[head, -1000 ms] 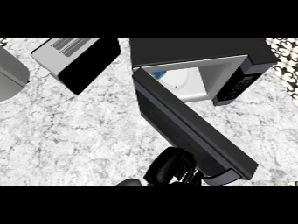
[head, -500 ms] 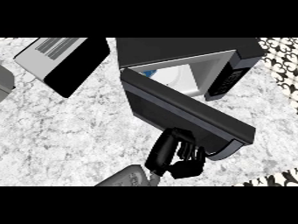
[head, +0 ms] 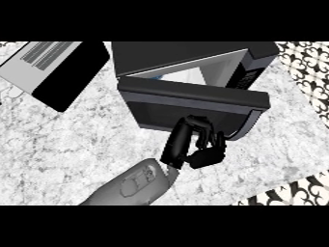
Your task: Pick up the milk, place it into the microwave and close the microwave
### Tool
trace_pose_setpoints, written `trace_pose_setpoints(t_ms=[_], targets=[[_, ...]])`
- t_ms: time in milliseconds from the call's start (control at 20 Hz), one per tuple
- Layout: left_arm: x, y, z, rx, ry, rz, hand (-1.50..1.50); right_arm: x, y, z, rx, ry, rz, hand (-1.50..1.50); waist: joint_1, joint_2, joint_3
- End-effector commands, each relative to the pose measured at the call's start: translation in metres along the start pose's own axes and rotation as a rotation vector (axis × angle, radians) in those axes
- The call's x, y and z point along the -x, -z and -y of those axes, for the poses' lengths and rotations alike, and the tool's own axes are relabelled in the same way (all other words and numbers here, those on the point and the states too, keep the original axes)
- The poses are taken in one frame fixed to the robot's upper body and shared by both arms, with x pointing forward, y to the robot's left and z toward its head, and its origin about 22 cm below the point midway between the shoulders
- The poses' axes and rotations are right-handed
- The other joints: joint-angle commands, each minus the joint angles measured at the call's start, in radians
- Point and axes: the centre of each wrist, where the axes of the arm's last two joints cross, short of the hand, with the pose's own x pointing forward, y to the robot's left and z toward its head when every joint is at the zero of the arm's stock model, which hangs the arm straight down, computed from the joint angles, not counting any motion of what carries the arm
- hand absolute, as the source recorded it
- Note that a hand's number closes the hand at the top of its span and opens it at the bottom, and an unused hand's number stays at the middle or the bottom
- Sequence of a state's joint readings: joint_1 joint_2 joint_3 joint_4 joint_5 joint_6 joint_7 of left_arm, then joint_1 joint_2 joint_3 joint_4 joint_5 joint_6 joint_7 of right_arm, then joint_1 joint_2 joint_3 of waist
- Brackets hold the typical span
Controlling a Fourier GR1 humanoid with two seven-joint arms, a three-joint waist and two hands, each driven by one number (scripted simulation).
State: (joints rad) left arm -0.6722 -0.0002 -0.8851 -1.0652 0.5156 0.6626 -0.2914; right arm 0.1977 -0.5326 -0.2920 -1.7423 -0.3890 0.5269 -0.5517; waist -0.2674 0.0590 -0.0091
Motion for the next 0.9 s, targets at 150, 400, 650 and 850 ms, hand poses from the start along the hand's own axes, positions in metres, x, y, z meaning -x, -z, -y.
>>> trace_pose_setpoints(t_ms=[150,400,650,850], targets=[[-0.016,0.036,-0.014,-0.085,-0.034,0.023,1.50,-0.016,0.018,0.014,-0.045,-0.005,0.042,-1.50,-0.027,0.010,0.001],[-0.025,0.054,-0.023,-0.130,-0.075,0.056,1.50,-0.018,0.021,0.019,-0.077,0.008,0.021,-1.50,-0.041,0.021,0.002],[-0.029,0.068,-0.030,-0.145,-0.086,0.088,1.50,-0.025,0.033,0.027,-0.066,0.005,0.060,-1.50,-0.053,0.033,0.003],[-0.030,0.070,-0.030,-0.152,-0.103,0.098,1.50,-0.027,0.034,0.036,-0.057,0.000,0.058,-1.50,-0.061,0.036,0.006]])
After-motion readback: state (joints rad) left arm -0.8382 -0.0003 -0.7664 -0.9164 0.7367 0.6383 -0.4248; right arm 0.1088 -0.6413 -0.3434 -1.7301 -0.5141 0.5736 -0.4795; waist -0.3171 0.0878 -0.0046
